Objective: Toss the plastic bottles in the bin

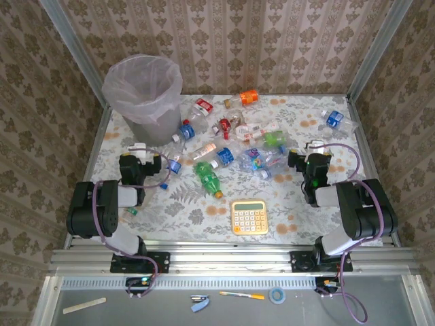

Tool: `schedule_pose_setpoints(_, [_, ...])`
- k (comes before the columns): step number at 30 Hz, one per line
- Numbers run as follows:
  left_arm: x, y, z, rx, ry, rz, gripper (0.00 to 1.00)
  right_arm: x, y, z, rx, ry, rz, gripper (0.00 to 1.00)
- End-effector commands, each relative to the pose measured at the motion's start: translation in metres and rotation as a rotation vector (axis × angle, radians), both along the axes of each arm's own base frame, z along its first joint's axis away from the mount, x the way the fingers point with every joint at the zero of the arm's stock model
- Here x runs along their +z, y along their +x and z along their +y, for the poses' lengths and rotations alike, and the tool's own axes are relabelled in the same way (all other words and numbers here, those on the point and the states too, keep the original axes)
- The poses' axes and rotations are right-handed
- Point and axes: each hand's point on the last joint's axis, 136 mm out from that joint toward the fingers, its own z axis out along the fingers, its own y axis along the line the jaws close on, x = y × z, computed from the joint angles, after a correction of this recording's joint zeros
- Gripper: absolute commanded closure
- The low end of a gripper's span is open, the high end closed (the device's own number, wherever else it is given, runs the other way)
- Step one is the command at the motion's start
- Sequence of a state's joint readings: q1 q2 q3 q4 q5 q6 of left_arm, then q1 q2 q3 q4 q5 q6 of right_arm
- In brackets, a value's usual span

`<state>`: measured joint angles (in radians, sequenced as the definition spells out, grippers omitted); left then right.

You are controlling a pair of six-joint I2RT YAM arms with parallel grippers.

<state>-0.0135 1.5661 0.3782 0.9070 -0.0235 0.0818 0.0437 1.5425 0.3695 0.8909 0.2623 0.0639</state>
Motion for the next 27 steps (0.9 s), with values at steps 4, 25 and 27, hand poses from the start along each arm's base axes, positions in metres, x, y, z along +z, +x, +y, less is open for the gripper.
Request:
schedule_pose_setpoints(4, [0.012, 0.005, -0.002, 0.003, -0.017, -0.030, 0.00, 0.012, 0.004, -0.001, -0.018, 0.004, -0.040, 0.00])
schedule_pose_setpoints(25, [0.021, -0.001, -0.007, -0.027, -0.017, -0.067, 0.00, 0.028, -0.004, 0.009, 0.032, -0.015, -0.087, 0.00])
schedule_pose_setpoints(27, [0.040, -0.014, -0.007, 0.004, 0.018, -0.117, 0.00, 0.049, -0.013, 0.011, -0.015, -0.069, -0.087, 0.00])
